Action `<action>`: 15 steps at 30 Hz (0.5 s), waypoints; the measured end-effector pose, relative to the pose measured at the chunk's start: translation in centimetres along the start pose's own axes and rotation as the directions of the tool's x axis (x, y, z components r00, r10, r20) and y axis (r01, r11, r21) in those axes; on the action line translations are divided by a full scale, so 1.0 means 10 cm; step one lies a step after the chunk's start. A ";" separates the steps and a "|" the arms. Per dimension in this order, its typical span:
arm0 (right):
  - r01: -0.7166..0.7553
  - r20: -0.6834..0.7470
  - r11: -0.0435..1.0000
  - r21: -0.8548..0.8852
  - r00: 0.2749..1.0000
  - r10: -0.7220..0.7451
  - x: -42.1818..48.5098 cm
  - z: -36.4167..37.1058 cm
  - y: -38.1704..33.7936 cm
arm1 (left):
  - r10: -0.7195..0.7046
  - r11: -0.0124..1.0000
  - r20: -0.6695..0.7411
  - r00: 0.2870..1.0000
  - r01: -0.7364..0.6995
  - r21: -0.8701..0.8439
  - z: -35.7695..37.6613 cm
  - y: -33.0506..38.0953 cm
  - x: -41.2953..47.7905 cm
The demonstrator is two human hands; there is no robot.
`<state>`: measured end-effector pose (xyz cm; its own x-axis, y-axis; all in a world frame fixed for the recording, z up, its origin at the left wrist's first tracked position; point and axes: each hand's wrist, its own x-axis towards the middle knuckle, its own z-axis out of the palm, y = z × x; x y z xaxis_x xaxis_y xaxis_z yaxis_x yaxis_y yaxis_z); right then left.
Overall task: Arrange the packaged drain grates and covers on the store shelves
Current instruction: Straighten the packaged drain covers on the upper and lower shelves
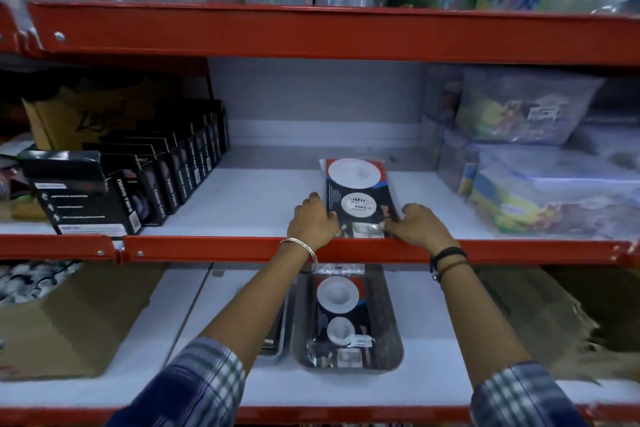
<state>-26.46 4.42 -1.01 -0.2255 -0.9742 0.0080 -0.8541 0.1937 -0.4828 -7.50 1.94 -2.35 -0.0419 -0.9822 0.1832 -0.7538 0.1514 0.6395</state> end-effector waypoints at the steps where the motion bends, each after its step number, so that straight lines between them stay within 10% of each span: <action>1: -0.003 0.002 1.000 0.026 1.000 0.003 0.02 -0.01 0.02 | -0.013 0.999 -0.010 1.000 0.013 -0.046 0.03 0.01 0.02; 5: 0.073 -0.078 0.952 0.296 0.996 -0.052 0.09 -0.06 0.01 | -0.109 0.944 -0.114 0.988 0.066 -0.324 0.06 0.06 0.09; 9: 0.053 -0.059 0.651 0.757 0.998 -0.014 0.06 -0.18 -0.04 | -0.218 0.740 -0.089 0.972 0.105 -0.664 -0.07 0.23 -0.04; 15: 0.096 -0.037 0.501 0.860 0.991 -0.126 -0.42 -0.25 0.04 | -0.187 0.645 -0.028 0.982 0.101 -0.757 -0.29 0.12 -0.56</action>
<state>-27.04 8.87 0.91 -0.1335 -0.9859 0.1012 -0.0457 -0.0959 -0.9943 -6.30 7.93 -0.45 0.1178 -0.9897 0.0811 0.0062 0.0824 0.9966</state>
